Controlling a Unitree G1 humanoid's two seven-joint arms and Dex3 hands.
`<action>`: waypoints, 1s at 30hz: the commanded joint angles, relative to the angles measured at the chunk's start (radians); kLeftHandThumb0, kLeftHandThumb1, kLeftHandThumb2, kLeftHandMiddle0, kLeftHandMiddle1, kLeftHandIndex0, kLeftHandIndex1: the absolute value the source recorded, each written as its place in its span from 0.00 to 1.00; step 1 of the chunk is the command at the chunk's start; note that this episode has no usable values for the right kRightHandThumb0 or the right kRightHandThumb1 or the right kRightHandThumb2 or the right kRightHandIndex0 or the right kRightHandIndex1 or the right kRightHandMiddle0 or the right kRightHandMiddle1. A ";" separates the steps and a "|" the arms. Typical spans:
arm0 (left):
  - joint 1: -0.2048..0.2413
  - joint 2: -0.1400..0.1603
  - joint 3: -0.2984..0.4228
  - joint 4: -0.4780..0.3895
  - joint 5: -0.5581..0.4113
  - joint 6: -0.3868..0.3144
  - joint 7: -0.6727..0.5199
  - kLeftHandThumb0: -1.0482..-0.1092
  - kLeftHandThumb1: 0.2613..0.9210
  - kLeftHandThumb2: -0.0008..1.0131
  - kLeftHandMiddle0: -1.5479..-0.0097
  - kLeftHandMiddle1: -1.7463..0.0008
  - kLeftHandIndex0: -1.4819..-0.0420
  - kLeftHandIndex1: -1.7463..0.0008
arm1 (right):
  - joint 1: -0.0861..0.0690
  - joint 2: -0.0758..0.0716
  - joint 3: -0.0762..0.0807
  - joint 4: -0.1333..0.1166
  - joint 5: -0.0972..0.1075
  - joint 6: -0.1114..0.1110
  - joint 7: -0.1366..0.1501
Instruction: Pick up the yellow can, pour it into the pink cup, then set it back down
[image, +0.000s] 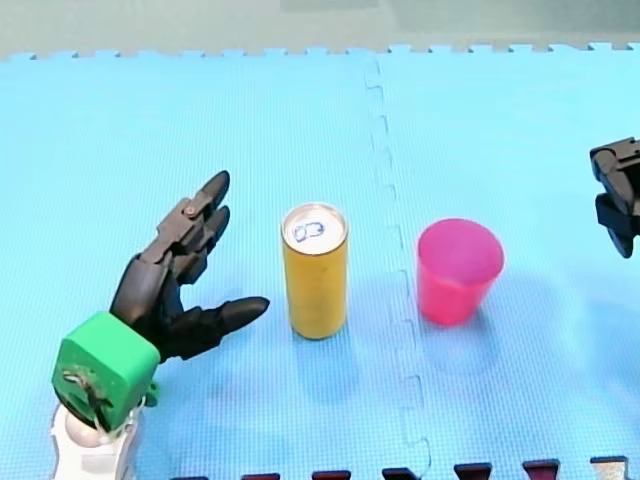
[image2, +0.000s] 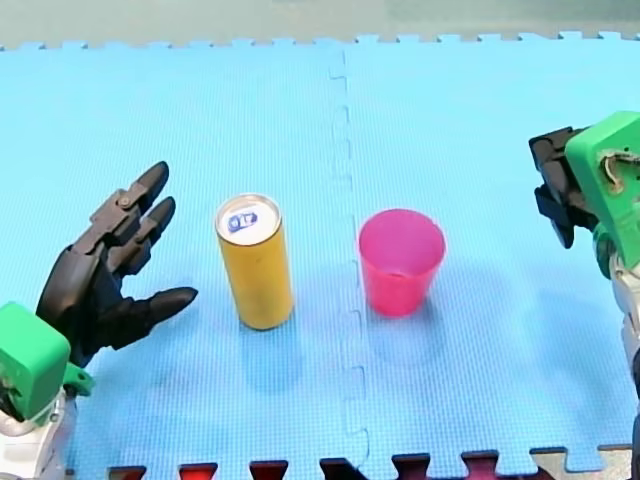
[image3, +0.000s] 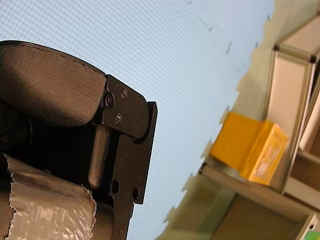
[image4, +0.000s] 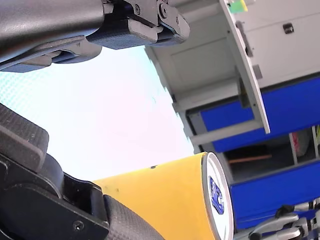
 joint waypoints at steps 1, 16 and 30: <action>-0.007 0.005 0.000 0.004 -0.001 0.005 0.003 0.10 0.68 0.00 0.85 1.00 0.85 1.00 | -0.005 -0.003 0.002 -0.003 -0.002 -0.005 -0.007; -0.001 0.013 -0.001 0.000 0.002 0.008 -0.001 0.09 0.71 0.01 0.86 1.00 0.86 1.00 | -0.007 0.000 0.014 -0.007 -0.008 -0.019 -0.014; 0.005 0.016 -0.001 -0.009 -0.002 0.004 -0.015 0.08 0.73 0.00 0.86 1.00 0.87 1.00 | -0.011 0.002 0.023 -0.011 -0.011 -0.015 -0.013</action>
